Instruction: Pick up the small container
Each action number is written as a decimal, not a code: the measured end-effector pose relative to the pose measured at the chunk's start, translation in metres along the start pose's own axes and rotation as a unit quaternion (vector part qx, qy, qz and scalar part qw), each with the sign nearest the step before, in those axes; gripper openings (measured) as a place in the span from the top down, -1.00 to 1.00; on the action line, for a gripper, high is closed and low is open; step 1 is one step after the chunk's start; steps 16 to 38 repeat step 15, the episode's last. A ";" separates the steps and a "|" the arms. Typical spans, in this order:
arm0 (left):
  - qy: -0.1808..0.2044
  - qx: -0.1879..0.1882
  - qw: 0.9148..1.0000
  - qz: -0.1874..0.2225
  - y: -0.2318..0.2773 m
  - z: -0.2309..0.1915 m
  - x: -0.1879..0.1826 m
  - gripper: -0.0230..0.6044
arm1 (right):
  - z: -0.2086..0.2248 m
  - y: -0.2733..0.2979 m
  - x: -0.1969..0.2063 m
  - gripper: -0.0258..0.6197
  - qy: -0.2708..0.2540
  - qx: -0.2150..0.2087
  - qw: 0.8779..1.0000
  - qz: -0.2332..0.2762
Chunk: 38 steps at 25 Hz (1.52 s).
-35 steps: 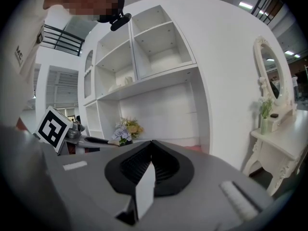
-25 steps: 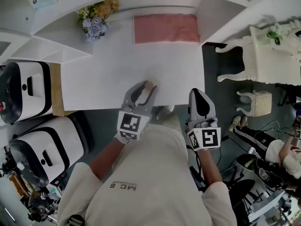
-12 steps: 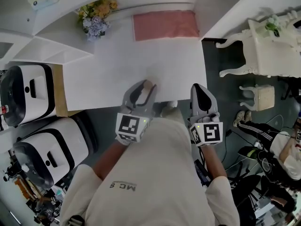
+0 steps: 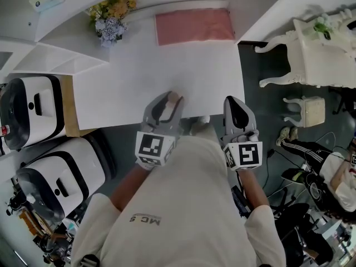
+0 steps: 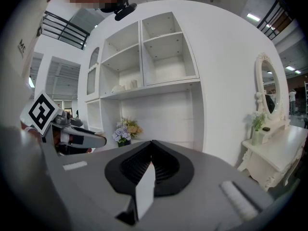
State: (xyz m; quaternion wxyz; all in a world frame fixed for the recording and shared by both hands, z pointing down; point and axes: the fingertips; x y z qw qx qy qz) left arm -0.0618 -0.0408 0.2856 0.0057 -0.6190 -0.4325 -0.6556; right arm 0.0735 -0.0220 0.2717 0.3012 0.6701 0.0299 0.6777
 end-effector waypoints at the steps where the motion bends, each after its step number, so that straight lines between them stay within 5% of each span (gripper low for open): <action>1: 0.000 0.000 1.000 0.000 0.001 0.000 0.000 0.49 | 0.000 0.000 0.000 0.92 0.000 0.000 1.000 0.000; 38: 0.001 -0.006 1.000 0.001 0.004 -0.004 -0.006 0.49 | 0.005 0.007 -0.002 0.92 -0.001 -0.003 1.000 -0.002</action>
Point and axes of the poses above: the fingertips, and each gripper's own axes: y forward along the fingers, z to its right, x out of its underside, and after that the axes turned 13 degrees about -z, right-handed
